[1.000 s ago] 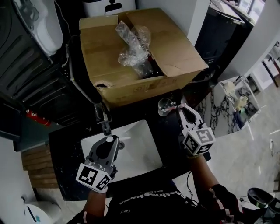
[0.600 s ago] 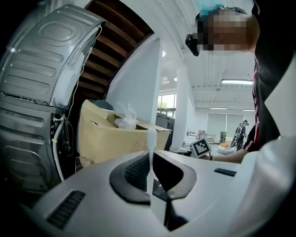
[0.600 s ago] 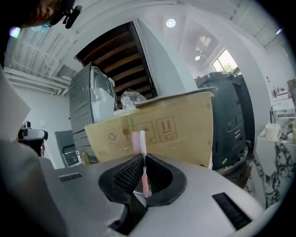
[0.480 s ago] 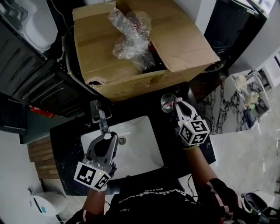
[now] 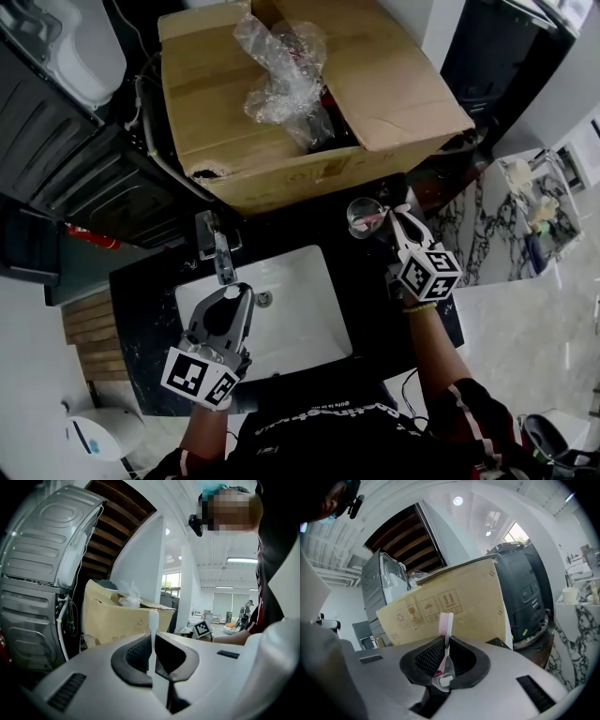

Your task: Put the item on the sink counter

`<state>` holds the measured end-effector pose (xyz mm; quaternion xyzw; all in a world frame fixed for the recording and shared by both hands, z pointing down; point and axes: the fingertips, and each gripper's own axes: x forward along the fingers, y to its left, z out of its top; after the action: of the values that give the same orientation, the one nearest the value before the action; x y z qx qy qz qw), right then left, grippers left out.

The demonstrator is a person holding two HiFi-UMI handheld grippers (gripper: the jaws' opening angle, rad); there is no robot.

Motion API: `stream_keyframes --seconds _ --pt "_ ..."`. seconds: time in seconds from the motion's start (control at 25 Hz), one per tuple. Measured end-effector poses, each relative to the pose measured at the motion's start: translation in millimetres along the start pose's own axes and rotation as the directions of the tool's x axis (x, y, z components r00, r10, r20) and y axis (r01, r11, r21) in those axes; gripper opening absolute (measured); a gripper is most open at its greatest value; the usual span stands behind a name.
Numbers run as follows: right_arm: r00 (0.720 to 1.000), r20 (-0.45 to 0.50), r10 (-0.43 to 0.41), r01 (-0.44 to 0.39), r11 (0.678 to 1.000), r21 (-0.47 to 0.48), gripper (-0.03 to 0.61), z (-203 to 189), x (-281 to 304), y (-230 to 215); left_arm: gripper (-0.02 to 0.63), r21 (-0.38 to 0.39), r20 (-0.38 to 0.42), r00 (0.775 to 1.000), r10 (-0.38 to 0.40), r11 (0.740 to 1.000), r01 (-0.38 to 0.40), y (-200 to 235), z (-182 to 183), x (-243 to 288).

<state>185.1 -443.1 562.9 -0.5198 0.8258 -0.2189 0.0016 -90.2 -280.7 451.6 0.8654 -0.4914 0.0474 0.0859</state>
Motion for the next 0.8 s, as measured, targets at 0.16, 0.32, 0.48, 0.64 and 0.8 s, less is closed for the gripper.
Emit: stream_keyframes --seconds 0.16,0.32,0.48,0.64,0.8 --pt "1.0 -0.013 0.005 -0.005 1.0 -0.019 0.052 -0.7 0.0 1.0 0.031 0.007 0.005 1.0 -0.001 1.0 0.001 -1.8 3.0 -3.4" --pt "0.999 -0.051 -0.011 0.009 0.999 -0.05 0.082 -7.1 -0.6 -0.1 0.031 0.017 0.004 1.0 0.003 1.0 -0.003 -1.6 5.0 -10.3" --pt "0.997 -0.072 -0.027 0.022 0.998 -0.061 0.121 -12.3 -5.2 -2.1 0.031 0.027 0.022 1.0 0.02 0.999 -0.02 0.3 11.2 -22.1" --pt "0.997 -0.075 -0.032 0.023 0.993 -0.119 0.126 -9.3 -15.6 8.6 0.031 0.028 0.047 0.998 0.034 0.999 -0.035 3.3 17.7 -32.8" --pt "0.997 -0.07 -0.036 0.025 0.988 -0.155 0.126 -4.1 -34.1 24.7 0.031 0.022 0.076 0.997 0.034 0.999 -0.035 1.0 23.1 -44.2"
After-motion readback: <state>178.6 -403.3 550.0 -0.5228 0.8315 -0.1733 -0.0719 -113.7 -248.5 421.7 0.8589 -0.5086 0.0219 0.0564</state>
